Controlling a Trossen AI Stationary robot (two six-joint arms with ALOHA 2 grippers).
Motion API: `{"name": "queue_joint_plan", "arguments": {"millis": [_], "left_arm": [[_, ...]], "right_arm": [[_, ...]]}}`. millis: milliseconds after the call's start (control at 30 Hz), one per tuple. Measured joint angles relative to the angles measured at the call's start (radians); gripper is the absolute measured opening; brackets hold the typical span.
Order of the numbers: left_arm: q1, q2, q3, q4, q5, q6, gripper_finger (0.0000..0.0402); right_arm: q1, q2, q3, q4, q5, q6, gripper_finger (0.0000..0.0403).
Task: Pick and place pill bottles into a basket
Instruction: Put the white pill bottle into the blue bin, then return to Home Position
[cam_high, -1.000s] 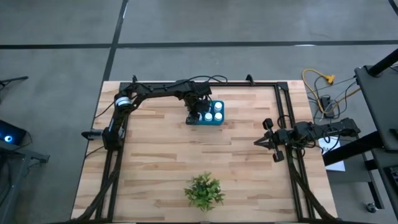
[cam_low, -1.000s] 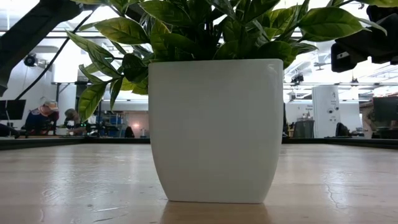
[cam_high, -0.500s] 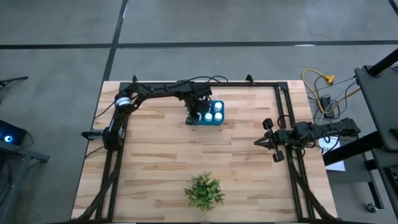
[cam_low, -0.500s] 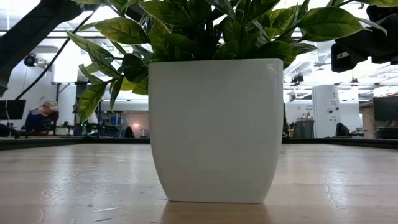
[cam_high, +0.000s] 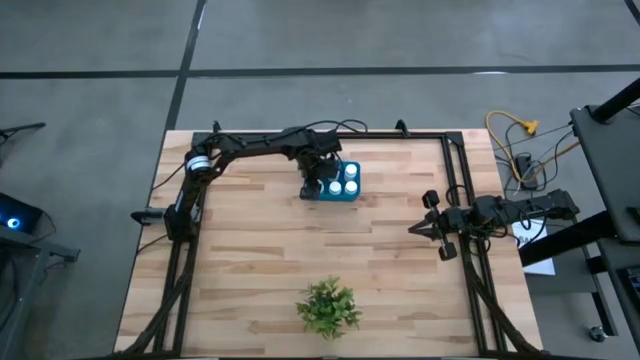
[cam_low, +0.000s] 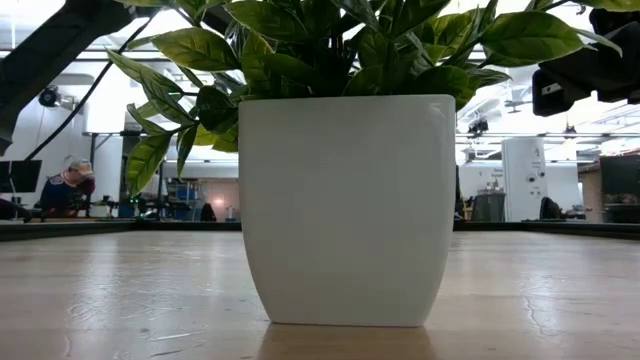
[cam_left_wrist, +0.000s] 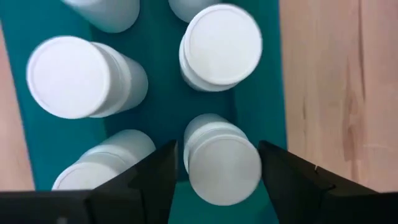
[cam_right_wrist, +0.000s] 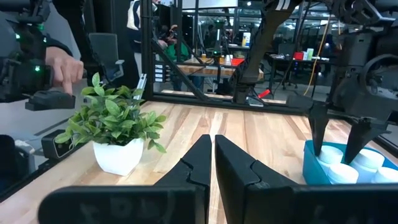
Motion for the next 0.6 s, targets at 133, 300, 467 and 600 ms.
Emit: {"name": "queue_joint_plan", "arguments": {"millis": [133,300,467,600], "left_arm": [[-0.003,-0.002,0.030,-0.031,-0.001,0.000,0.0204],[-0.006,-0.011,0.074,-0.069,-0.001,0.000,0.0204],[-0.012,-0.037,0.121,-0.118,-0.008,0.000,0.0205],[-0.015,-0.095,0.130,-0.119,-0.008,0.000,0.0205]], "right_arm": [[0.000,0.000,0.000,0.000,0.000,-0.001,0.0012],[0.000,0.000,0.000,0.000,0.000,0.000,0.0012],[0.000,0.000,0.000,0.000,0.000,0.000,0.0012],[0.000,0.000,0.000,0.000,0.000,0.000,0.0012]]}}
